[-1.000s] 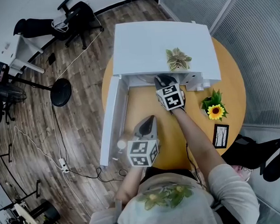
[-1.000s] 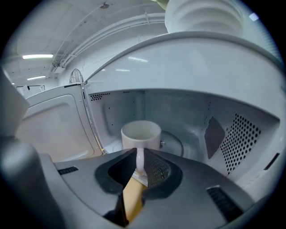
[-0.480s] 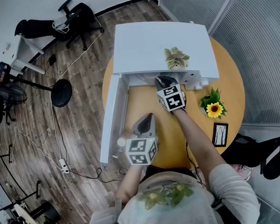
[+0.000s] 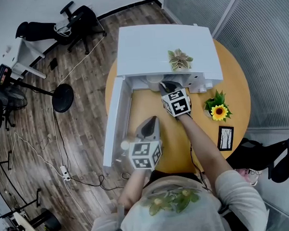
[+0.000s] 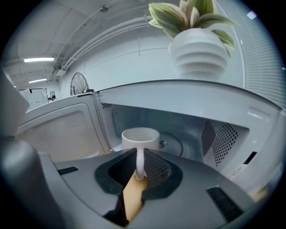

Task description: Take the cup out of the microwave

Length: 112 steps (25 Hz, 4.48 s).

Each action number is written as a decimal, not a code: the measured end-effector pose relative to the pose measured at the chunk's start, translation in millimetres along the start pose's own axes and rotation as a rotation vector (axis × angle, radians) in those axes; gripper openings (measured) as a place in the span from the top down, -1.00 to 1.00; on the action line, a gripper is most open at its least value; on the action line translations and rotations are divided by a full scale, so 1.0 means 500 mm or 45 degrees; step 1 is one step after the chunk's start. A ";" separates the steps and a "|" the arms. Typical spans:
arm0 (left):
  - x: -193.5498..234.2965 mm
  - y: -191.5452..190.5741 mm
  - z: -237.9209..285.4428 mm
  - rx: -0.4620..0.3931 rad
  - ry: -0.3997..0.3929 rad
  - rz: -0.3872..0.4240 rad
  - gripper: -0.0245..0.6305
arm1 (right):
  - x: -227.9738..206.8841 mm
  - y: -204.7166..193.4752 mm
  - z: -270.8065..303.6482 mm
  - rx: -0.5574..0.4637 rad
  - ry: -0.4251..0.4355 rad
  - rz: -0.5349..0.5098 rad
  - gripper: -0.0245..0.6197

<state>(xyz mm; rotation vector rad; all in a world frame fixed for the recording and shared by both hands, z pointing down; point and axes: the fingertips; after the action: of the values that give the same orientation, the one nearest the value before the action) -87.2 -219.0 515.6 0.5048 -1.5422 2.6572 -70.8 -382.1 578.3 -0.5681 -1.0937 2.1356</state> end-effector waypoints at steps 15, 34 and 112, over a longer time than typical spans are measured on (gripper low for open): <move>-0.002 0.006 -0.017 -0.016 -0.016 -0.005 0.92 | 0.025 -0.006 -0.059 -0.021 0.024 0.048 0.74; -0.005 -0.007 -0.040 -0.003 -0.027 -0.021 0.91 | 0.060 -0.075 -0.165 0.009 0.041 0.063 0.74; -0.053 -0.122 -0.172 0.045 0.008 0.036 0.91 | 0.206 -0.182 -0.420 -0.107 0.113 0.137 0.74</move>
<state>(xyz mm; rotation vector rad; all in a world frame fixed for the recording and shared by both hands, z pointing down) -73.4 -111.4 520.1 0.4794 -1.5141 2.7090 24.5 -155.1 529.1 -0.7696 -1.1301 2.1413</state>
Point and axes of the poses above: the fingertips, and each gripper's own axes: z forward along the fingers, x to its left, y out of its top, and after that the axes turned 6 degrees about y, right-handed
